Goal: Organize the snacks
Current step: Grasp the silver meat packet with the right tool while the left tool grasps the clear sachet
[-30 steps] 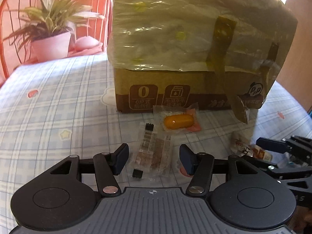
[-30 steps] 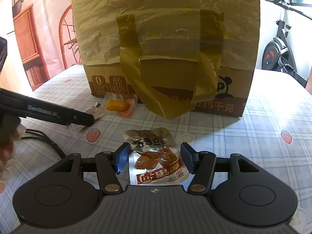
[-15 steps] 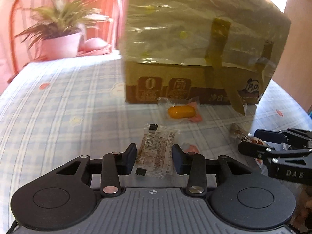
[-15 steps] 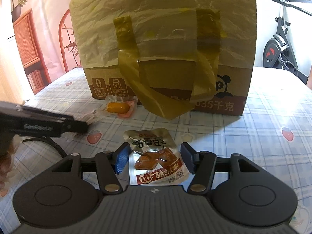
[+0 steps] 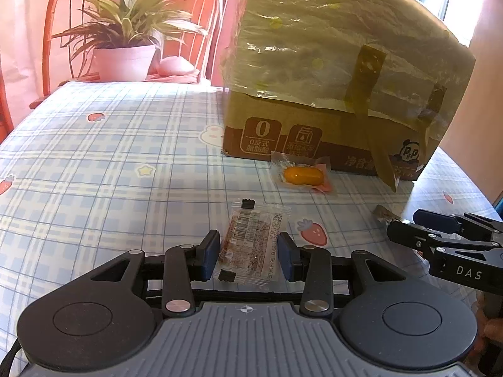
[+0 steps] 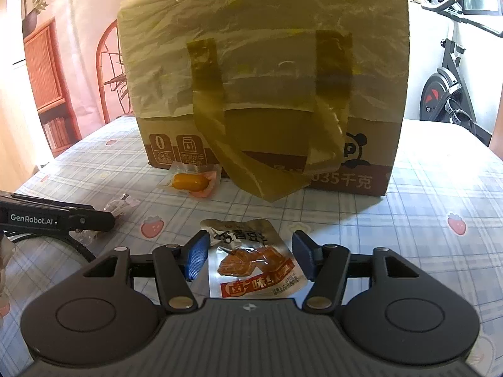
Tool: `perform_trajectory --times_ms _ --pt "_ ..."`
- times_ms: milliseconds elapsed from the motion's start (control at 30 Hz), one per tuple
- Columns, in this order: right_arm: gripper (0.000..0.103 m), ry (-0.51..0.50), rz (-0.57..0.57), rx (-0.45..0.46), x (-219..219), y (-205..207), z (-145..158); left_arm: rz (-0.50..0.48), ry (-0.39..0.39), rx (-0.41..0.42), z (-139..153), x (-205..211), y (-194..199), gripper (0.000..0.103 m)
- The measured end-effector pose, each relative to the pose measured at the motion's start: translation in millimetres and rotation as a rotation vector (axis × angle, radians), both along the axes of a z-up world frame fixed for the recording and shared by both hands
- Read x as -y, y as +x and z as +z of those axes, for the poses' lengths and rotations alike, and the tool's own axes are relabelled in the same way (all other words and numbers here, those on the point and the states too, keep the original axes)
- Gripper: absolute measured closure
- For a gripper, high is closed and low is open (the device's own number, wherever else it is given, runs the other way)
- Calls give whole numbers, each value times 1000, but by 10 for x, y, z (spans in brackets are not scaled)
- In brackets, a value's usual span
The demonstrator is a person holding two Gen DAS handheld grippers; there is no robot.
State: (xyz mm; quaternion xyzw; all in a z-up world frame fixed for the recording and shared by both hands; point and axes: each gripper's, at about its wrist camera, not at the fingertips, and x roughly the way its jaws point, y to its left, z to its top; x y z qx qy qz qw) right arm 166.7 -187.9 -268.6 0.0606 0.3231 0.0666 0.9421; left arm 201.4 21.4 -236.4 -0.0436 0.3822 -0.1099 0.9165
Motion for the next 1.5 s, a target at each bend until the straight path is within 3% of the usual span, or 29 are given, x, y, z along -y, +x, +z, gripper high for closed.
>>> perform_trajectory --times_ms 433,633,900,967,1200,1500 --pt "38 -65 70 17 -149 -33 16 2 -30 12 -9 -42 -10 61" --pt "38 -89 121 -29 -240 6 -21 2 -42 14 -6 -57 -22 61" --pt "39 -85 101 -58 -222 49 -48 2 -56 17 -10 -72 -21 61" --pt "40 -87 91 -58 -218 54 -49 2 -58 17 -9 -76 -23 61" --pt "64 -57 50 -49 -152 43 -35 -1 -64 14 -1 -85 -19 61" --pt "71 15 -5 -33 -9 22 71 0 -67 47 99 -115 -8 61"
